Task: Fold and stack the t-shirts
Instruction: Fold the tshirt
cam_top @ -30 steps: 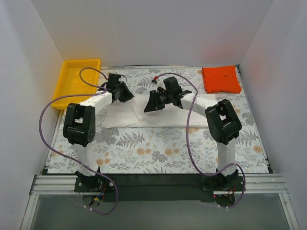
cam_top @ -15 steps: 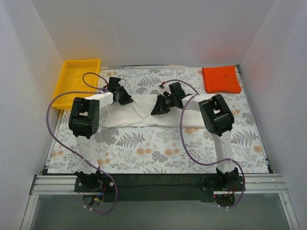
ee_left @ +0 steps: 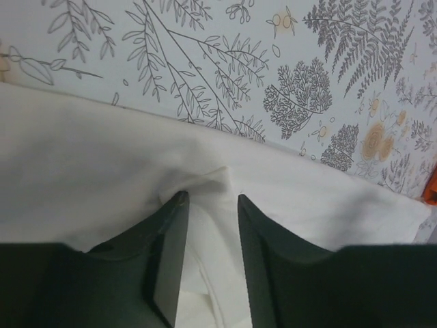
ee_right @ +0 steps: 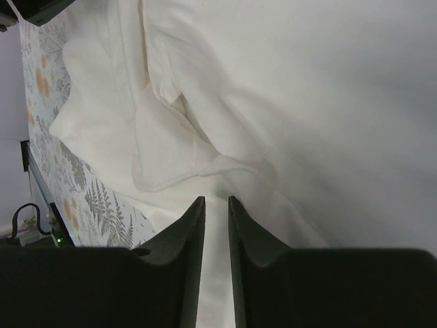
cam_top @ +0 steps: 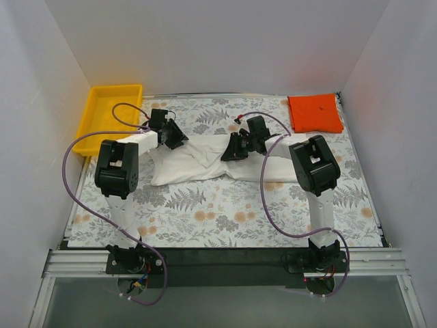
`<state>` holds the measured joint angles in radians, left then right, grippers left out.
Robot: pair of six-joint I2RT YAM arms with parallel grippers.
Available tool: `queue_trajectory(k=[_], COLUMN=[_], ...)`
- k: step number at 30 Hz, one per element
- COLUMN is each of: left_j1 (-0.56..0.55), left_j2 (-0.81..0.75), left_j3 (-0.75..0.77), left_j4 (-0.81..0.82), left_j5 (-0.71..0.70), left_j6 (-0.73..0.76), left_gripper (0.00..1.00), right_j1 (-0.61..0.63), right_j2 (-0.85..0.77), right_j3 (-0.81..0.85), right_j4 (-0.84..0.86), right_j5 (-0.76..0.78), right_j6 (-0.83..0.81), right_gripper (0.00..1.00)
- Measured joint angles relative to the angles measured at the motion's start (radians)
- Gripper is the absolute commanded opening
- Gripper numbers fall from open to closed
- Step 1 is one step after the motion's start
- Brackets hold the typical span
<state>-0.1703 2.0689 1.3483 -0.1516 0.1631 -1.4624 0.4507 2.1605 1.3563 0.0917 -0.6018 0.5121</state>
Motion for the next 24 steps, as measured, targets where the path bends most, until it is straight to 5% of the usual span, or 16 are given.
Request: queue_trajectory(k=[9,17,24], left_j1=[0.019,0.018,0.019], left_j2=[-0.188,-0.506,-0.586], left_j3=[-0.068,-0.348,-0.560], left_j4=[-0.113,-0.230,-0.312], left_j5=[-0.069,-0.085,-0.140], left_j6=[0.050,0.068,0.068], left_gripper=[0.45,0.37,0.29], right_j1=[0.016,0.031,0.003], right_j2=[-0.128,-0.308,-0.382], right_j3=[-0.011,-0.125,-0.266], right_j4=[-0.109,-0.220,-0.322], right_j5=[0.049,0.209,0.395], right_j6=[-0.087,-0.186,-0.232], right_gripper=[0.35,0.38,0.39])
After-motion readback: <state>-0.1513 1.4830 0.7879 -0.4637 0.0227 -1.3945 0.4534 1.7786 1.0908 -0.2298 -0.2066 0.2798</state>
